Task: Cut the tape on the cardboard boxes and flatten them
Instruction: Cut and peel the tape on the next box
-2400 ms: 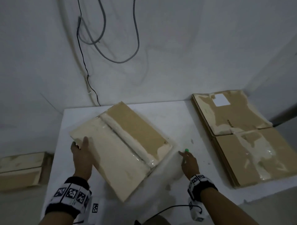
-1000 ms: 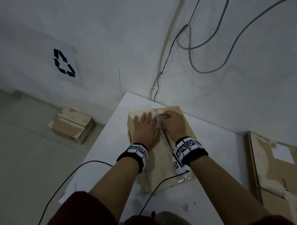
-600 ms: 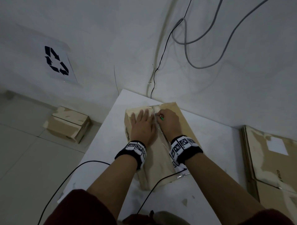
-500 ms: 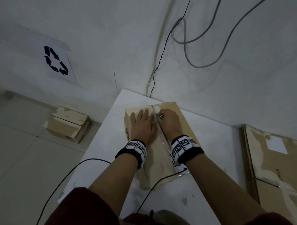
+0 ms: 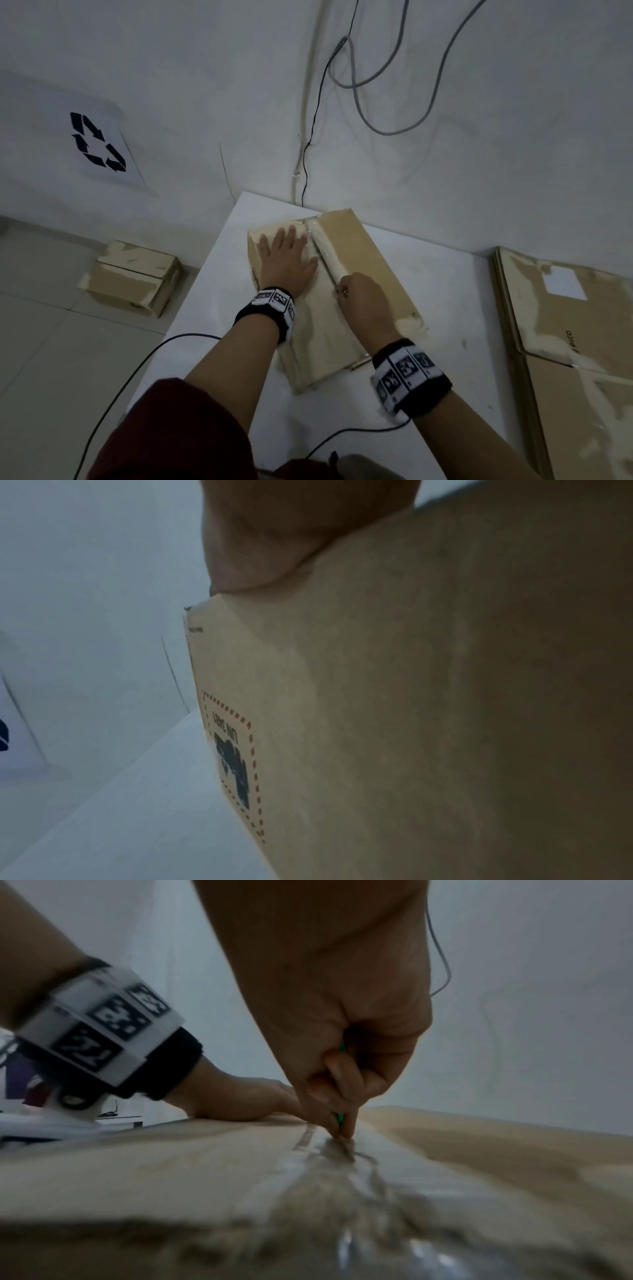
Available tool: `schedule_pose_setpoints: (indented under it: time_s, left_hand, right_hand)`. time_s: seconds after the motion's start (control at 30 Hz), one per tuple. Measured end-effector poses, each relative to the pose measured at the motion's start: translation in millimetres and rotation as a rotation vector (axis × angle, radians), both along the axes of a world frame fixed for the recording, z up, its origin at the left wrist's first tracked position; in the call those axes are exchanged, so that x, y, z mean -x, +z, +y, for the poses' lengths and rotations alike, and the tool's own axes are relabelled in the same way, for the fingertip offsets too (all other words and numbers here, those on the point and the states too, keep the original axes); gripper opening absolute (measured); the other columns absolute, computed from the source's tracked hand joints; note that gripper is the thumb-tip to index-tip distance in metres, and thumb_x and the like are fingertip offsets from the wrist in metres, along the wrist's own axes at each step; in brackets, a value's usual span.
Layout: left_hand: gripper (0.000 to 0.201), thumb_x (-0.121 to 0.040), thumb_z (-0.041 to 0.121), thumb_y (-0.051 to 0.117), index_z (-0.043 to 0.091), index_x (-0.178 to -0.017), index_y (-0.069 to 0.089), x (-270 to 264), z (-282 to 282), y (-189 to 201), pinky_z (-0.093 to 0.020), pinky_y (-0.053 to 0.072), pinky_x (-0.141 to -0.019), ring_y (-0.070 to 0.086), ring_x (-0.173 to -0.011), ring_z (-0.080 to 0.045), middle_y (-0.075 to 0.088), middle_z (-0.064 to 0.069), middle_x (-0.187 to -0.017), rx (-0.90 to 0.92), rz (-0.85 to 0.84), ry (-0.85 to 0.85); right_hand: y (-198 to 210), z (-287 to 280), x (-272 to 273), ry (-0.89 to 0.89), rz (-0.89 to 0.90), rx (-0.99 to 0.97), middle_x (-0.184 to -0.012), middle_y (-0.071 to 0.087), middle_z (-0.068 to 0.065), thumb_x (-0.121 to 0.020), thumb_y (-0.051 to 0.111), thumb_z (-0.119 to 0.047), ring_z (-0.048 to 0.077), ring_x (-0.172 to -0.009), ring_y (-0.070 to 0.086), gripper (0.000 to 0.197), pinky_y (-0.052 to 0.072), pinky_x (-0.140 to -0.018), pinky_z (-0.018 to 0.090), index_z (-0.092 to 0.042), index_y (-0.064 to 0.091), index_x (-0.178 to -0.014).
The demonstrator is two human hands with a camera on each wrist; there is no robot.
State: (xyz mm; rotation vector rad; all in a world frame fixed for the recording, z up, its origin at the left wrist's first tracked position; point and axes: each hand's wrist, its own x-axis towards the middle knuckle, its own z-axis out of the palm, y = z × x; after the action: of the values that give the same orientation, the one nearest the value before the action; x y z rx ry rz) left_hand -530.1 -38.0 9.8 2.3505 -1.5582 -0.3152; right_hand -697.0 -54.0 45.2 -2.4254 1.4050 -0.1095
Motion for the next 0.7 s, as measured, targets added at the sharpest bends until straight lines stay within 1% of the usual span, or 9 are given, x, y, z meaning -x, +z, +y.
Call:
schedule_pose_setpoints:
  time_s: [0.1, 0.2, 0.23, 0.27, 0.37, 0.4, 0.47, 0.57, 0.7]
  left_hand:
    - [0.057, -0.097, 0.045, 0.041, 0.022, -0.148, 0.033, 0, 4, 2, -0.049, -0.003, -0.116, 0.013, -0.147, -0.023, 0.022, -0.002, -0.159, 0.066, 0.007, -0.014]
    - [0.048, -0.096, 0.027, 0.042, 0.024, -0.145, 0.040, 13, 16, 1, -0.043, 0.011, -0.115, 0.027, -0.143, -0.022, 0.037, 0.001, -0.153, 0.134, -0.002, -0.216]
    - [0.048, -0.096, 0.026, 0.038, 0.022, -0.144, 0.043, 20, 23, -1, -0.040, 0.014, -0.115, 0.028, -0.143, -0.023, 0.039, 0.001, -0.152, 0.145, 0.012, -0.276]
    - [0.051, -0.095, 0.028, 0.033, 0.020, -0.144, 0.044, 29, 33, -3, -0.039, 0.014, -0.116, 0.027, -0.144, -0.023, 0.039, 0.001, -0.152, 0.150, 0.028, -0.303]
    - [0.065, -0.091, 0.039, 0.014, 0.016, -0.145, 0.041, 56, 61, -10, -0.036, 0.008, -0.118, 0.026, -0.145, -0.019, 0.036, 0.001, -0.153, 0.159, 0.034, -0.288]
    - [0.068, -0.090, 0.042, 0.010, 0.016, -0.145, 0.041, 63, 67, -12, -0.035, 0.007, -0.118, 0.026, -0.145, -0.018, 0.036, 0.001, -0.153, 0.162, 0.026, -0.282]
    - [0.070, -0.090, 0.044, 0.009, 0.017, -0.145, 0.041, 69, 73, -13, -0.036, 0.009, -0.118, 0.027, -0.144, -0.018, 0.036, 0.001, -0.153, 0.159, 0.006, -0.266]
    - [0.072, -0.088, 0.047, 0.008, 0.019, -0.144, 0.044, 66, 72, -13, -0.036, 0.012, -0.117, 0.029, -0.143, -0.017, 0.038, 0.002, -0.152, 0.136, 0.005, -0.243]
    - [0.074, -0.085, 0.049, 0.008, 0.020, -0.142, 0.047, 67, 69, -13, -0.036, 0.014, -0.117, 0.031, -0.142, -0.015, 0.042, 0.003, -0.150, 0.126, 0.013, -0.218]
  right_hand:
    - [1, 18, 26, -0.037, -0.053, -0.017, -0.097, 0.062, 0.008, -0.099, 0.052, -0.019, 0.024, -0.088, 0.061, 0.023, 0.043, -0.072, 0.032, -0.008, 0.071, -0.098]
    - [1, 25, 36, -0.036, -0.091, -0.021, -0.094, 0.061, 0.009, -0.100, 0.052, -0.021, 0.024, -0.085, 0.060, 0.024, 0.041, -0.069, 0.031, -0.005, 0.070, -0.095]
    - [0, 25, 36, -0.032, -0.091, -0.019, -0.093, 0.060, 0.010, -0.100, 0.052, -0.020, 0.025, -0.086, 0.060, 0.025, 0.042, -0.070, 0.033, -0.005, 0.070, -0.094]
    - [0, 25, 36, -0.027, -0.089, -0.016, -0.094, 0.061, 0.011, -0.100, 0.051, -0.020, 0.026, -0.087, 0.060, 0.025, 0.044, -0.072, 0.034, -0.004, 0.070, -0.095]
    - [1, 24, 36, -0.021, -0.105, -0.011, -0.099, 0.063, 0.012, -0.100, 0.052, -0.019, 0.028, -0.091, 0.061, 0.023, 0.048, -0.079, 0.038, -0.005, 0.071, -0.100]
    - [2, 25, 36, -0.015, -0.107, -0.010, -0.100, 0.063, 0.013, -0.100, 0.052, -0.019, 0.028, -0.092, 0.061, 0.024, 0.048, -0.079, 0.038, -0.005, 0.071, -0.102]
    - [5, 26, 37, -0.006, -0.107, -0.006, -0.099, 0.064, 0.012, -0.099, 0.052, -0.019, 0.028, -0.091, 0.061, 0.024, 0.047, -0.078, 0.037, -0.006, 0.071, -0.101]
    - [9, 31, 43, -0.006, -0.076, -0.022, -0.097, 0.066, 0.011, -0.095, 0.053, -0.013, 0.026, -0.089, 0.062, 0.020, 0.046, -0.075, 0.034, -0.006, 0.072, -0.096]
    - [10, 48, 65, -0.045, -0.076, -0.080, -0.097, 0.065, 0.010, -0.093, 0.053, -0.008, 0.024, -0.089, 0.061, 0.018, 0.044, -0.072, 0.031, -0.005, 0.071, -0.092]
